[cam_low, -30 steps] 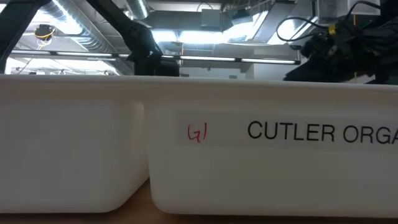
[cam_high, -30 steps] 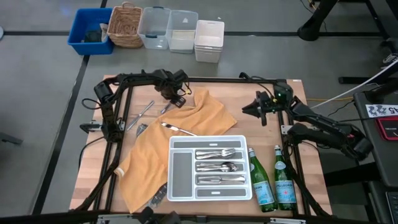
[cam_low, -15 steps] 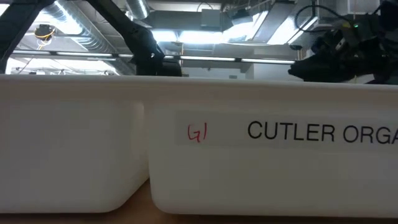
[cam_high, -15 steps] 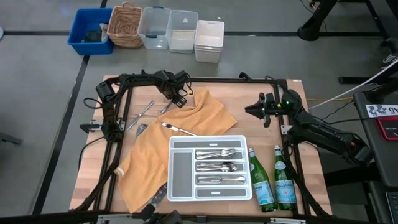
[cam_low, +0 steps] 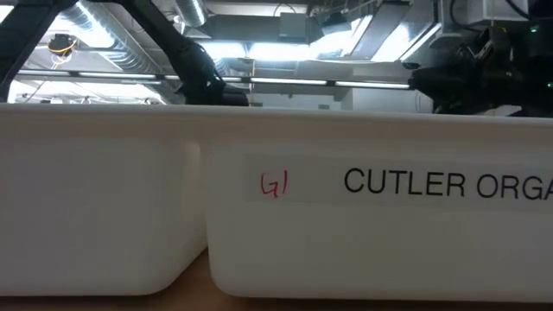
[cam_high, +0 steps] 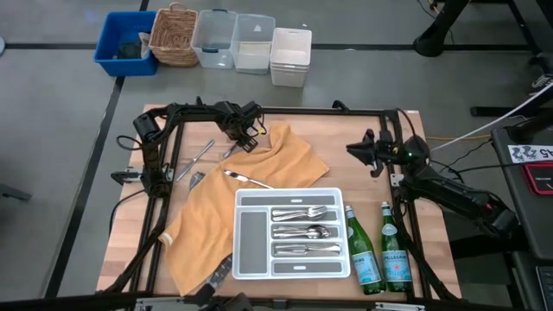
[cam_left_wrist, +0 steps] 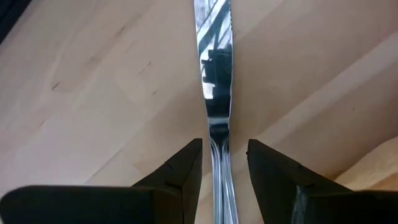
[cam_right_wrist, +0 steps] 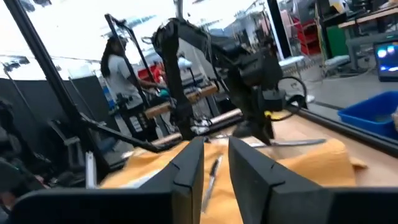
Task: Sort silverware
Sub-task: Put the silver table knife into the white silverware tray
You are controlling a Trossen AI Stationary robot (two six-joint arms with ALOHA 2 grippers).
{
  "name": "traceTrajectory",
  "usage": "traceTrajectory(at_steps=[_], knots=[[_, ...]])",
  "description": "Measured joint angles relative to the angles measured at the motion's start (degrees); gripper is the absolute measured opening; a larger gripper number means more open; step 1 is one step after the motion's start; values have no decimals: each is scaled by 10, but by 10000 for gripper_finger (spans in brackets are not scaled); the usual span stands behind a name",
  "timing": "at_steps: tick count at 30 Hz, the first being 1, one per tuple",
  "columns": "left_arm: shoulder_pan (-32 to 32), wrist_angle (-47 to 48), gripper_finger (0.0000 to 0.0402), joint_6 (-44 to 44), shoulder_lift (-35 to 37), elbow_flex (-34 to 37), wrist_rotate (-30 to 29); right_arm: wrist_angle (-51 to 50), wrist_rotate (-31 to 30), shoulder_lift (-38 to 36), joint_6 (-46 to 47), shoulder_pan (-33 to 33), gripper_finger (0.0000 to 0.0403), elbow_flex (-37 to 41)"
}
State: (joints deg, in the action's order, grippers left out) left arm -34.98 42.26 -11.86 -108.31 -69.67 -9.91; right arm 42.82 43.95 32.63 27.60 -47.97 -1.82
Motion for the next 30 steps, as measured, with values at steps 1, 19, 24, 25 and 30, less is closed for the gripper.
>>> traceTrajectory(at_steps=[1, 19, 24, 25, 30], knots=[[0, -5, 118, 0, 0, 0, 0, 13, 0, 0, 11, 0, 78, 6], [-11, -28, 118, 22, -28, -2, -9, 22, -1, 0, 35, 0, 78, 13], [-13, -24, 107, 22, -38, -3, -3, 20, -4, 2, 34, 0, 78, 14], [-13, -24, 100, 23, -38, -2, -1, 20, -6, 2, 34, 0, 78, 14], [-14, -16, 56, 23, -39, -2, 11, 19, -20, 3, 13, 0, 78, 14]])
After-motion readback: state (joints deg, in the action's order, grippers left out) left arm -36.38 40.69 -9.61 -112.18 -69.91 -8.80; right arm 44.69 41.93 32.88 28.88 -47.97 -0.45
